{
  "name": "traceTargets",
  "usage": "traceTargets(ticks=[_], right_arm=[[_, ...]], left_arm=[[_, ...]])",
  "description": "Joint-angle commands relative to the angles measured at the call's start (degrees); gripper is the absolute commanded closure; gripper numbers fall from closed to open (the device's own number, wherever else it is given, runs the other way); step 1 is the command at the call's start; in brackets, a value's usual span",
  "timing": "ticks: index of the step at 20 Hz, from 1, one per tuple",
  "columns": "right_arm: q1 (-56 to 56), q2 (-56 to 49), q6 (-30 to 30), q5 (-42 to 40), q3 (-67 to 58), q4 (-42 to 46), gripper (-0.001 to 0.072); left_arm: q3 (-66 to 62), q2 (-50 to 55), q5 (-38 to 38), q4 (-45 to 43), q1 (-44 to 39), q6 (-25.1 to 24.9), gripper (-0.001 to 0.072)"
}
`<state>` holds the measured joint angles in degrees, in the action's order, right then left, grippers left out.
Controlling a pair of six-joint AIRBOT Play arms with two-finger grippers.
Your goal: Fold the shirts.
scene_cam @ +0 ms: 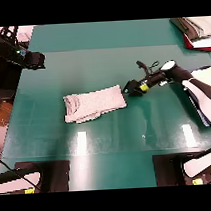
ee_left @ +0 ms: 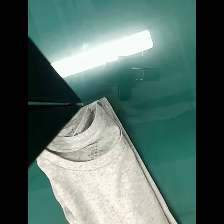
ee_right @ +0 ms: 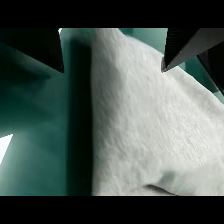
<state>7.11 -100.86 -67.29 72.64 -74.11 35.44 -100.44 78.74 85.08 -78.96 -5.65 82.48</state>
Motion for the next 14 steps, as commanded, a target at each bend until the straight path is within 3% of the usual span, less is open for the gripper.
traceTargets(ticks=[1, 5, 6, 7, 8, 9, 14], right_arm=[[4.26, -5.27, 1.07, 1.2, -3.41, -3.8, 0.0055], [9.53, -8.22, 4.09, 0.44, -7.43, -7.21, 0.025], [10.27, -8.72, 4.42, 0.48, -8.33, -7.41, 0.0329], [10.78, -8.83, 4.44, 0.35, -8.81, -7.41, 0.0451], [10.93, -8.79, 5.11, 0.04, -8.98, -7.52, 0.0666], [10.91, -8.79, 5.86, 0.24, -9.2, -7.52, 0.0695], [4.94, -2.47, 6.49, 0.39, -9.16, -6.93, 0.0699]], left_arm=[[0.02, -0.04, -0.11, 0.09, 0.04, 0.0, 0.0686], [0.02, -0.04, -0.09, 0.07, 0.04, -0.02, 0.0686], [0.02, -0.04, -0.11, 0.09, 0.04, -0.07, 0.0685], [0.02, -0.04, -0.09, 0.09, 0.04, -0.44, 0.0686], [0.02, -0.04, -0.11, 0.09, 0.04, -0.42, 0.0685], [0.02, -0.04, -0.11, 0.07, 0.04, -0.44, 0.0686], [0.02, -0.04, -0.02, 0.09, 0.04, -0.42, 0.0685]])
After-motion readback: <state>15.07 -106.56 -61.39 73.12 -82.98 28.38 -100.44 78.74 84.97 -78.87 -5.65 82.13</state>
